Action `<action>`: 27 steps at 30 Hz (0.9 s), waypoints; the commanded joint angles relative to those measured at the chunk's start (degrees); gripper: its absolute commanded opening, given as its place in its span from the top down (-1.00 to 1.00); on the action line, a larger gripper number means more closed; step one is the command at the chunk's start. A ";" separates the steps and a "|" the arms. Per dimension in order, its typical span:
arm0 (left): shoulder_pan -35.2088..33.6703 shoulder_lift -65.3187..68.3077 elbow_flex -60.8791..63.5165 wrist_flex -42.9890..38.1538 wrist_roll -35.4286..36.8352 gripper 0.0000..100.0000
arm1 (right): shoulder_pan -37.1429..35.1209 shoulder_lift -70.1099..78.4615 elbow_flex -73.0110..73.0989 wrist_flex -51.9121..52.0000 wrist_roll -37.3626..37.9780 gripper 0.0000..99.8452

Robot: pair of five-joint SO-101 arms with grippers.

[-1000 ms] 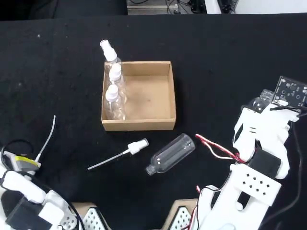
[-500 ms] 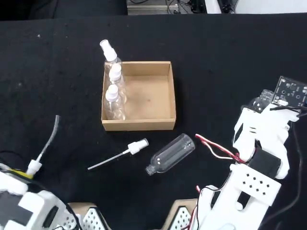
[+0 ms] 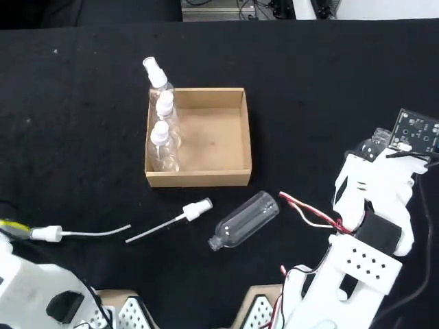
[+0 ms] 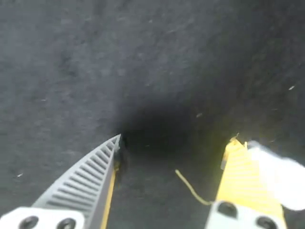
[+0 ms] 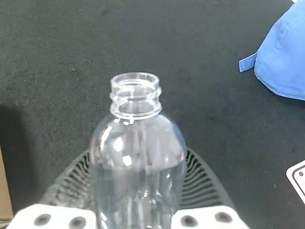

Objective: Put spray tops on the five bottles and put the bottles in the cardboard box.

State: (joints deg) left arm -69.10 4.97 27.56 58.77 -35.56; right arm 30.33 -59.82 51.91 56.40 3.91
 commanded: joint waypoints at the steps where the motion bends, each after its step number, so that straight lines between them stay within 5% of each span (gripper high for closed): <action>1: 4.88 0.62 -5.76 5.19 5.98 0.39 | -0.97 -1.80 -0.48 0.09 0.09 0.98; 8: 2.51 0.70 -20.79 19.43 11.87 0.39 | -0.88 -1.89 -0.48 0.09 0.09 0.98; 13: 1.54 0.70 -20.35 26.20 12.66 0.39 | -0.97 -1.89 -0.48 0.09 0.09 0.98; 27: 4.09 -13.54 -4.35 21.36 16.26 0.39 | -0.97 -1.80 -0.48 0.09 0.09 0.98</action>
State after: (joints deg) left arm -66.73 -0.04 18.68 84.09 -22.55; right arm 30.33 -59.82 51.91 56.40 3.91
